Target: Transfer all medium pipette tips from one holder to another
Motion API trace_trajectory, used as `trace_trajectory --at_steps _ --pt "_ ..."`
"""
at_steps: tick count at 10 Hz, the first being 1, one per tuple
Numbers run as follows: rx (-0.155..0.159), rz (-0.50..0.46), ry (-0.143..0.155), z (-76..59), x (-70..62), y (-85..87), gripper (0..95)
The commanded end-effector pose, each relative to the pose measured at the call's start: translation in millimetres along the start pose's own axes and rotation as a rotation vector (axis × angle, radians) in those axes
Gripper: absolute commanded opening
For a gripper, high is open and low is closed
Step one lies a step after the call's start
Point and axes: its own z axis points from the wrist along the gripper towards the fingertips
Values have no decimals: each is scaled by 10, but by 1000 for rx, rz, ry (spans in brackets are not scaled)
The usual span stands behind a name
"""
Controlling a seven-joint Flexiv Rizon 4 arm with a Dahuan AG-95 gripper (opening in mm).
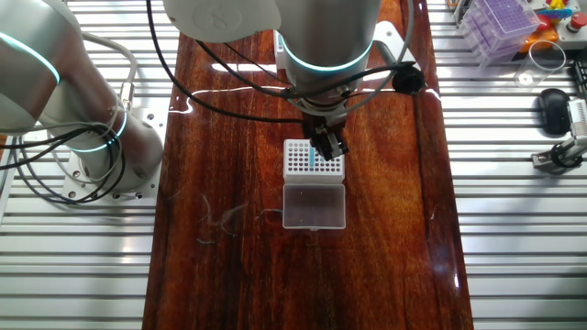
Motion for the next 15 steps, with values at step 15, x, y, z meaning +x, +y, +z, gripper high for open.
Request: trace_trajectory --at_steps 15 --pt "2 -2 1 39 15 33 0"
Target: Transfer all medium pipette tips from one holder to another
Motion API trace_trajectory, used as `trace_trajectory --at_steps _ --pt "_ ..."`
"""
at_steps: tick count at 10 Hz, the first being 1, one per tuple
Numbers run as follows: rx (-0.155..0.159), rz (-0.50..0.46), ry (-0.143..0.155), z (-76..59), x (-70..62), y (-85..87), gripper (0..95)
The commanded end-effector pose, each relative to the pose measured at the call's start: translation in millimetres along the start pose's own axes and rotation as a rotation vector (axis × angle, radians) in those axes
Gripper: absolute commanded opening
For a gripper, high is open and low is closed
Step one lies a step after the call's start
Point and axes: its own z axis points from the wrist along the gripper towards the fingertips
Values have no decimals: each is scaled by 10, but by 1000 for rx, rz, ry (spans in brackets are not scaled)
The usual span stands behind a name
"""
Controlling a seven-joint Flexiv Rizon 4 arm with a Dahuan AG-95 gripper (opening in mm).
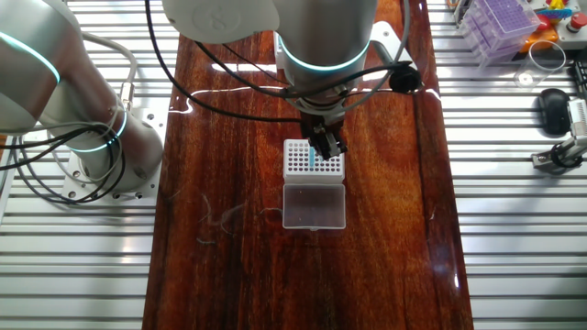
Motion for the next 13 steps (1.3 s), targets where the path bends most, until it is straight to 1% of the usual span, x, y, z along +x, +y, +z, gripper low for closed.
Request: trace_trajectory --at_steps 1,8,13 --pt "1 0 -1 -2 0 -3 0" --pt "0 -3 -2 -7 2 -9 0" --pt "0 0 -2 8 44 6 0"
